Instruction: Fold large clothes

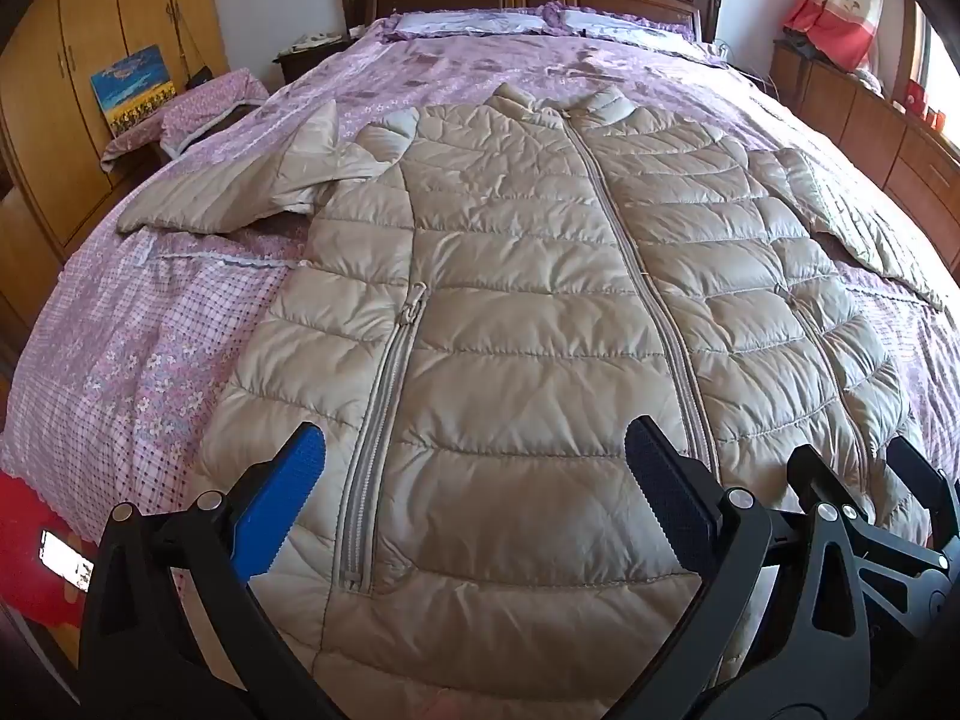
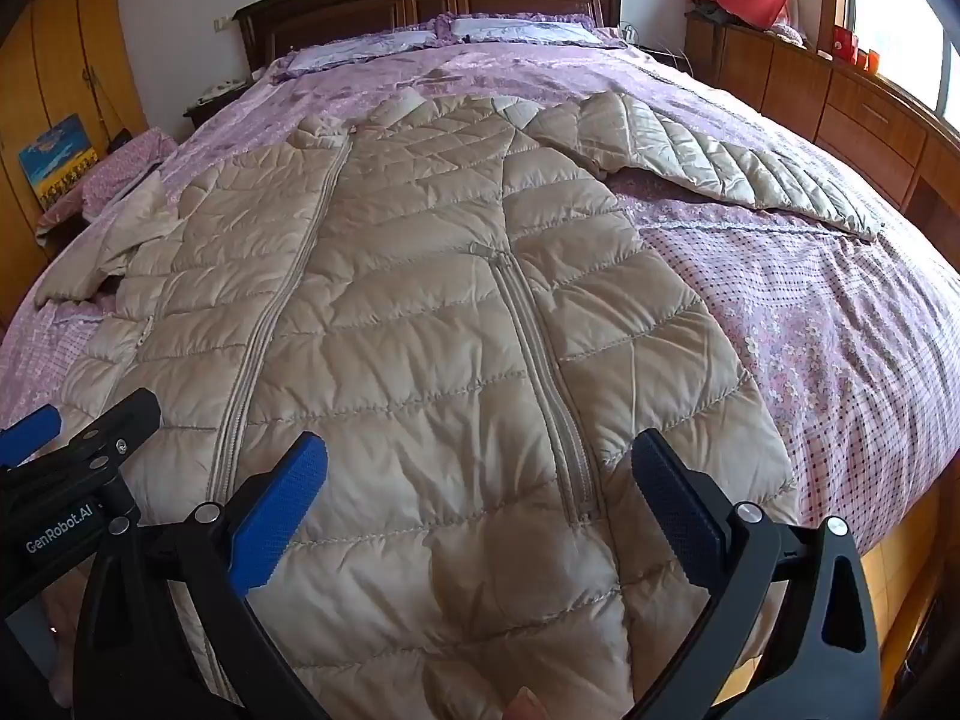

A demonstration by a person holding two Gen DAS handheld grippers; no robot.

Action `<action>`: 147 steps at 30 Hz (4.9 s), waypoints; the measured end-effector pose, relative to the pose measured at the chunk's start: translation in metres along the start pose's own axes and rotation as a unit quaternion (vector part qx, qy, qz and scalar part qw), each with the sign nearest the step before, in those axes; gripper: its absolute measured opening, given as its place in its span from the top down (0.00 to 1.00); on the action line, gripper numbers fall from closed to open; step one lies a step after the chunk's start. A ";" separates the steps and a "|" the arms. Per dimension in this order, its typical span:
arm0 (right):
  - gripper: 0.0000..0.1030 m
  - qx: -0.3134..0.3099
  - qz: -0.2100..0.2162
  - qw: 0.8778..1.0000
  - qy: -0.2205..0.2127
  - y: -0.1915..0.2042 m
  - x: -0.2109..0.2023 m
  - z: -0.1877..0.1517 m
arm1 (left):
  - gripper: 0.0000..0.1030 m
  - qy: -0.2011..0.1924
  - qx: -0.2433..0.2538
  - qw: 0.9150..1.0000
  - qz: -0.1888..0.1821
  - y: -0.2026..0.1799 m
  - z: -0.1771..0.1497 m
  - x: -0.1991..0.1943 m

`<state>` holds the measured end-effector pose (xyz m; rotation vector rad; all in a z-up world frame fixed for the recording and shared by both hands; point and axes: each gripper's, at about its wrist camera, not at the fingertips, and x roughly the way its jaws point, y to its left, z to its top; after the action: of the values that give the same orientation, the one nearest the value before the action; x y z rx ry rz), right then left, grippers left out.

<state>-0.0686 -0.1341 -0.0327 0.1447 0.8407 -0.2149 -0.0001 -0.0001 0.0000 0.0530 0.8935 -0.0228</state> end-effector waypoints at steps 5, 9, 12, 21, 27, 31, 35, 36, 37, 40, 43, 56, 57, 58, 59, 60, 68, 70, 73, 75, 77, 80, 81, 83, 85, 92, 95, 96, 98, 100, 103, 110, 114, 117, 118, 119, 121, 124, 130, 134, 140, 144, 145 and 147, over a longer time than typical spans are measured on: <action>0.05 0.000 0.000 1.000 0.001 0.000 0.000 0.000 | 0.03 0.000 0.000 1.000 0.000 0.001 -0.003 0.004; 0.05 0.000 0.000 1.000 0.001 0.000 -0.001 0.001 | 0.03 0.001 0.000 1.000 0.000 0.001 -0.003 0.004; 0.05 0.001 0.001 1.000 0.003 -0.001 -0.003 0.002 | 0.03 0.002 -0.001 1.000 0.000 0.002 -0.005 0.005; 0.05 0.001 0.001 1.000 0.004 -0.001 0.002 -0.002 | 0.03 0.003 0.000 1.000 0.000 0.002 -0.005 0.005; 0.05 0.001 0.001 1.000 0.004 0.000 0.001 -0.001 | 0.03 0.003 0.000 1.000 0.000 0.002 -0.005 0.005; 0.05 0.001 0.001 1.000 0.005 -0.001 0.002 -0.002 | 0.03 0.004 -0.001 1.000 0.000 0.002 -0.005 0.005; 0.05 0.001 0.001 1.000 0.005 0.000 0.001 -0.001 | 0.03 0.003 0.000 1.000 0.000 0.002 -0.005 0.006; 0.05 0.001 0.001 1.000 0.005 0.000 0.002 -0.001 | 0.03 0.004 0.000 1.000 0.000 0.002 -0.005 0.005; 0.05 0.001 0.001 1.000 0.005 0.000 0.002 -0.002 | 0.03 0.004 0.000 1.000 0.000 0.002 -0.005 0.006; 0.05 0.001 0.001 1.000 0.005 0.000 0.002 -0.002 | 0.03 0.004 0.000 1.000 0.000 0.002 -0.005 0.006; 0.05 0.001 0.001 1.000 0.005 0.000 0.002 -0.002 | 0.03 0.004 0.000 1.000 0.000 0.002 -0.005 0.006; 0.05 0.000 0.001 1.000 0.006 0.000 0.001 -0.001 | 0.03 0.005 -0.001 1.000 -0.001 0.002 -0.004 0.006; 0.05 0.000 0.001 1.000 0.006 0.000 0.001 -0.001 | 0.03 0.005 -0.001 1.000 0.000 0.001 -0.004 0.005; 0.05 0.000 0.000 1.000 0.006 0.000 0.001 -0.001 | 0.03 0.005 0.000 1.000 0.000 0.001 -0.004 0.005; 0.05 0.000 0.000 1.000 0.006 0.000 0.001 -0.001 | 0.03 0.004 0.000 1.000 0.000 0.001 -0.004 0.006; 0.05 0.000 0.000 1.000 0.006 0.000 0.001 -0.001 | 0.03 0.005 0.000 1.000 0.000 0.001 -0.004 0.006; 0.05 0.000 0.000 1.000 0.006 0.001 0.002 0.000 | 0.03 0.005 0.000 1.000 0.000 0.002 -0.005 0.006; 0.05 0.000 0.000 1.000 0.006 0.001 0.002 0.001 | 0.03 0.005 -0.001 1.000 0.000 0.001 -0.004 0.006; 0.05 0.001 0.000 1.000 0.005 0.002 0.000 0.004 | 0.03 0.004 0.000 1.000 -0.001 0.001 -0.005 0.006; 0.05 0.002 0.000 1.000 0.003 0.000 0.000 0.004 | 0.03 0.003 0.002 1.000 -0.005 0.002 -0.005 0.005; 0.05 0.003 0.000 1.000 -0.003 -0.004 -0.002 0.007 | 0.03 0.000 0.007 1.000 -0.005 -0.003 -0.002 0.004; 0.05 0.005 0.000 1.000 -0.010 -0.011 -0.008 0.016 | 0.03 -0.009 0.015 1.000 -0.007 -0.006 0.003 0.000; 0.05 0.006 0.000 1.000 -0.011 -0.012 -0.008 0.018 | 0.03 -0.011 0.018 1.000 -0.008 -0.006 0.006 -0.001; 0.05 0.011 0.004 1.000 -0.013 -0.019 -0.010 0.024 | 0.03 -0.016 0.021 1.000 -0.009 -0.008 0.013 -0.004; 0.05 0.013 0.005 1.000 -0.015 -0.023 -0.011 0.030 | 0.03 -0.014 0.019 1.000 -0.015 -0.007 0.020 -0.006; 0.05 0.039 -0.012 0.999 -0.035 -0.064 -0.017 0.061 | 0.04 0.006 0.005 0.999 -0.049 -0.010 0.047 -0.003; 0.05 0.050 -0.030 0.997 -0.043 -0.086 -0.015 0.074 | 0.04 0.012 0.007 0.998 -0.057 -0.017 0.057 0.000; 0.05 0.053 -0.036 0.997 -0.043 -0.094 -0.014 0.079 | 0.04 0.014 0.009 0.998 -0.058 -0.020 0.060 0.001; 0.05 0.063 -0.044 0.996 -0.049 -0.114 -0.010 0.091 | 0.04 0.017 0.015 0.998 -0.062 -0.026 0.065 0.003; 0.05 0.075 -0.049 0.995 -0.054 -0.133 -0.005 0.102 | 0.04 0.019 0.019 0.998 -0.064 -0.033 0.069 0.004; 0.05 0.105 -0.036 0.992 -0.053 -0.165 0.006 0.117 | 0.04 0.022 0.028 0.997 -0.065 -0.044 0.076 0.006; 0.05 0.178 -0.019 0.983 -0.038 -0.230 0.047 0.138 | 0.04 0.044 0.037 0.996 -0.066 -0.061 0.081 0.017; 0.05 0.215 -0.008 0.976 -0.037 -0.259 0.064 0.145 | 0.04 0.051 0.041 0.996 -0.057 -0.068 0.082 0.026; 0.05 0.235 -0.013 0.971 -0.036 -0.278 0.077 0.149 | 0.04 0.058 0.043 0.996 -0.049 -0.070 0.082 0.032; 0.05 0.243 -0.017 0.969 -0.034 -0.284 0.082 0.150 | 0.04 0.059 0.043 0.996 -0.046 -0.070 0.081 0.034; 0.05 0.249 -0.018 0.968 -0.033 -0.288 0.086 0.152 | 0.04 0.062 0.043 0.996 -0.043 -0.070 0.081 0.036; 0.05 0.262 -0.024 0.964 -0.029 -0.299 0.096 0.155 | 0.04 0.067 0.040 0.996 -0.038 -0.069 0.080 0.040; 0.05 0.273 -0.037 0.961 -0.020 -0.311 0.110 0.158 | 0.04 0.075 0.037 0.996 -0.030 -0.066 0.079 0.046; 0.05 0.305 -0.041 0.952 -0.014 -0.332 0.134 0.161 | 0.04 0.085 0.038 0.995 -0.020 -0.063 0.075 0.056; 0.14 0.300 -0.052 0.952 -0.021 -0.336 0.138 0.164 | 0.04 0.096 0.040 0.994 -0.017 -0.064 0.072 0.064; 0.66 0.295 -0.061 0.953 -0.031 -0.345 0.127 0.162 | 0.04 0.110 0.052 0.992 -0.022 -0.070 0.067 0.072; 0.88 0.291 -0.043 0.954 -0.053 -0.348 0.112 0.162 | 0.04 0.115 0.055 0.992 -0.026 -0.072 0.063 0.074; 0.90 0.288 -0.040 0.955 -0.057 -0.347 0.108 0.163 | 0.04 0.117 0.055 0.991 -0.026 -0.072 0.063 0.075; 0.91 0.279 -0.028 0.958 -0.068 -0.342 0.098 0.165 | 0.04 0.119 0.054 0.991 -0.028 -0.072 0.062 0.076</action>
<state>0.0297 -0.5133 -0.0118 0.6284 0.6298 -0.5089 0.0922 -0.0754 -0.0230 0.1328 1.1322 -0.1195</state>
